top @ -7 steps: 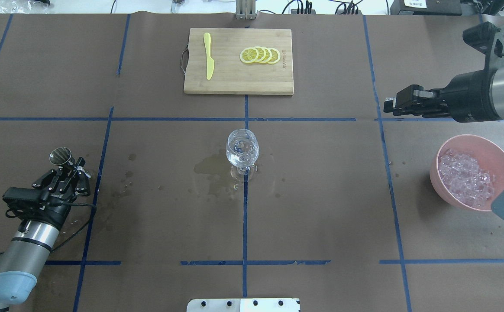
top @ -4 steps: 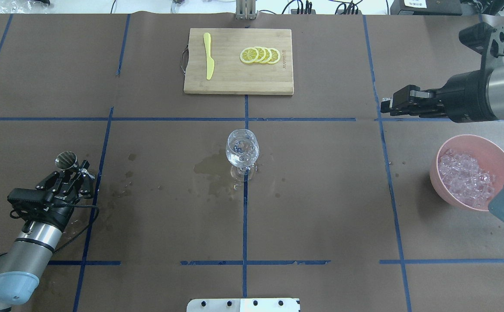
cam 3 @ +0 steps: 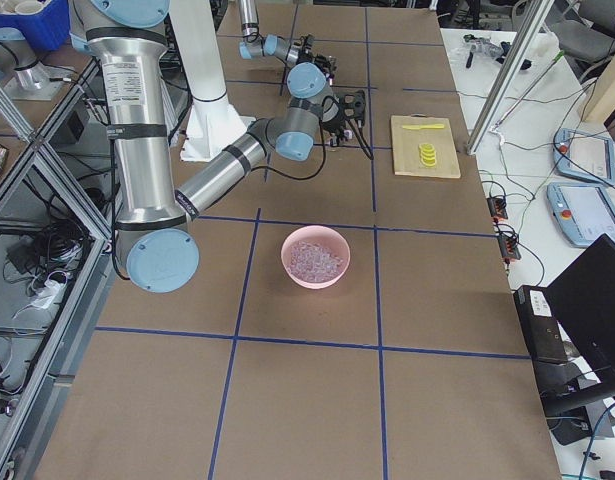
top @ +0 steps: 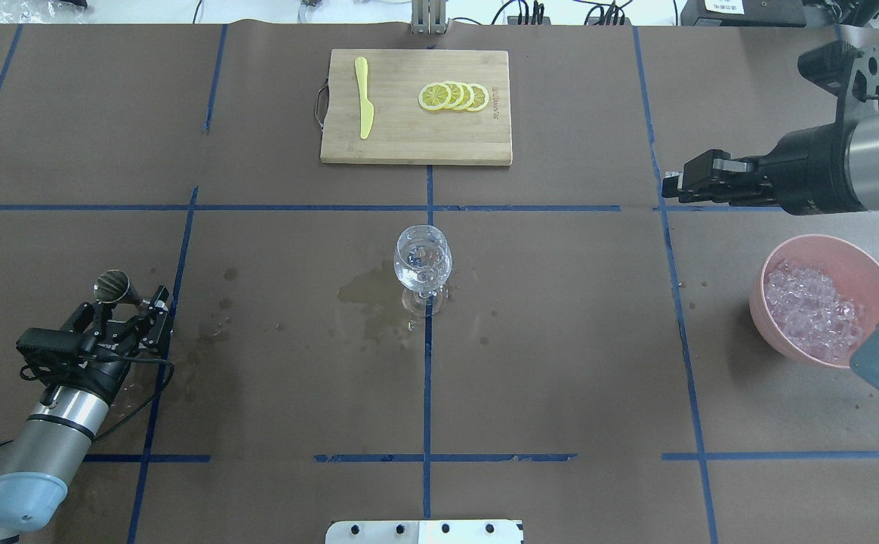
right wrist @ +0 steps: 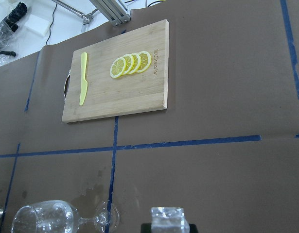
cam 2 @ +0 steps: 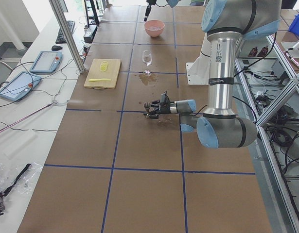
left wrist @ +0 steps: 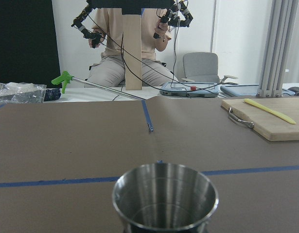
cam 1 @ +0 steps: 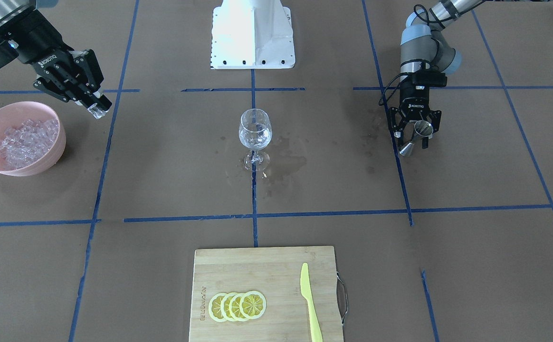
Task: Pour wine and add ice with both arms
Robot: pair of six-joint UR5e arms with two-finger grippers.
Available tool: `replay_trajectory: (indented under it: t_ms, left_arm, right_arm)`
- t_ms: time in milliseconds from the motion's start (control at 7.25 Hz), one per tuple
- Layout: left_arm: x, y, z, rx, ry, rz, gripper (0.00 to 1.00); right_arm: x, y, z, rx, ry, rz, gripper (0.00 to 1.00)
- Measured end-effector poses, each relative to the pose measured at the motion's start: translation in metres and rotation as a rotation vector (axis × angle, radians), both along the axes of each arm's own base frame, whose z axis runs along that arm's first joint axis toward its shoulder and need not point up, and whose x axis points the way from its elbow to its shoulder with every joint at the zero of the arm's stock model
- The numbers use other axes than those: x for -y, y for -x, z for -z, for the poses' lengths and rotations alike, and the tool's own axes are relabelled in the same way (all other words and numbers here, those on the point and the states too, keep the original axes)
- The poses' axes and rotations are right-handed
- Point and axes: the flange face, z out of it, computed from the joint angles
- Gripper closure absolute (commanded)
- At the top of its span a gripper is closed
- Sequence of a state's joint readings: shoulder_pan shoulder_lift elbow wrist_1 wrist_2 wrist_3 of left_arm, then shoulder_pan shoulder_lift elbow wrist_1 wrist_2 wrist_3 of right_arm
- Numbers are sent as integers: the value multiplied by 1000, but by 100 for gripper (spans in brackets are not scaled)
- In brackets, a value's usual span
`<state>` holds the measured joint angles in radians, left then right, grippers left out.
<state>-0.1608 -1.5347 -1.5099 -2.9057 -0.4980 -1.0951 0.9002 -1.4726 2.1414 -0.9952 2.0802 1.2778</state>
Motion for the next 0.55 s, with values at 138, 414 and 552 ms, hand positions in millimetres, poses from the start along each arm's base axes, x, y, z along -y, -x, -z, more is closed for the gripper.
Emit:
replay_trajectory:
  t_ms: [138,414,552]
  left_arm:
    - [0,0,1,0,7,-24,0]
    - [-2,8,-1,4,24,-72,0]
    - [-5,21,-3,9,34,-98,0]
  right_arm:
    - [0,0,0,1,-1,1,100]
    - [-1,1,5,6,-8,3,100]
    - [-1,3,9,12,-14,6,100]
